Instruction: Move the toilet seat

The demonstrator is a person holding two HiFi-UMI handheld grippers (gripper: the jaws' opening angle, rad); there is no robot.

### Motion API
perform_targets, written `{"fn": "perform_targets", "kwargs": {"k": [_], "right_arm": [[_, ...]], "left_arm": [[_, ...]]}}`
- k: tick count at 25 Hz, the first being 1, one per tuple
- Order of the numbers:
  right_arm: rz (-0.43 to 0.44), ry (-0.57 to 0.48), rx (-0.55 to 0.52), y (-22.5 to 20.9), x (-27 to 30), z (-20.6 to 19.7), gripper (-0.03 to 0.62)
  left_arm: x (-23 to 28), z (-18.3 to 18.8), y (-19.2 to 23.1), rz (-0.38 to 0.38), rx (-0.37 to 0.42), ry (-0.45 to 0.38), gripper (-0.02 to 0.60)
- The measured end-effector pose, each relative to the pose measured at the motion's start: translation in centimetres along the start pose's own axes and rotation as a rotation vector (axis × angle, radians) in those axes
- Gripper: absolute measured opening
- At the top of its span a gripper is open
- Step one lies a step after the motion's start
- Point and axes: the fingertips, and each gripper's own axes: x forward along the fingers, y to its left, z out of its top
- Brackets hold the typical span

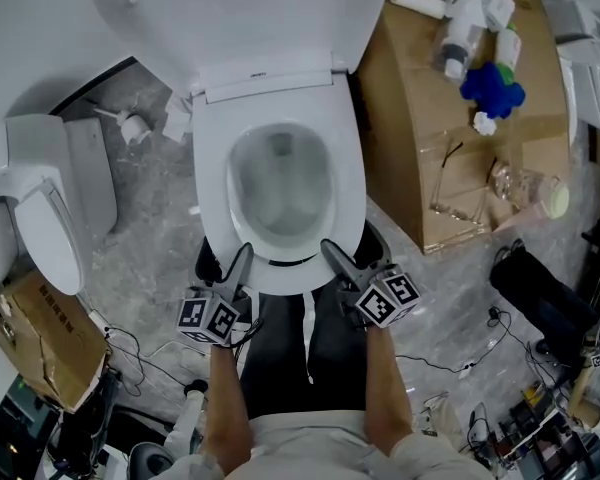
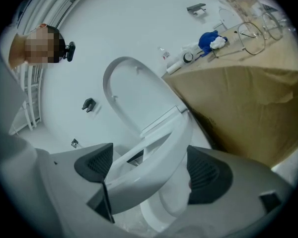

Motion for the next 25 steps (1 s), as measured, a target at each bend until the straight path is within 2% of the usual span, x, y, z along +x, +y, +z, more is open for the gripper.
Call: {"fn": "perform_targets", "kwargs": {"k": [6,8,11,13,21,23,24,25], "right_arm": [[0.001,-0.043,0.027,0.7,0.0,1.5,0.462],[-0.003,-0.058,0.039,1.0,0.0,2.1,0.463],[-0.007,-0.089,0.065,1.4,0.1,3.0,0.465],[-0.009,-0.110,0.081,1.6,0.1,3.5,0.466],[-0.018,-0.161,0.129,2.6,0.2,5.6,0.476],[-0.022,-0.161,0.131,2.8,0.2,6.0,0.480],[-0.024,-0.164,0.135,2.9,0.3,6.2,0.482],[-0.024,-0.173,0.144,3.0,0.3,6.4,0.482]], "left_arm": [[-0.2,1.7,-0.5,0.006,-0.048,-0.054,0.414],[-0.4,2.5,-0.8,0.017,-0.017,-0.074,0.414],[-0.3,3.8,-1.4,0.024,0.070,-0.090,0.414],[-0.3,4.5,-1.7,0.024,0.095,-0.100,0.414],[-0.5,7.3,-2.5,0.021,0.066,-0.171,0.413],[-0.2,7.9,-3.1,0.027,0.133,-0.164,0.402],[0.1,8.2,-3.7,0.027,0.183,-0.149,0.345],[0.3,8.5,-4.1,0.024,0.215,-0.136,0.349]]}}
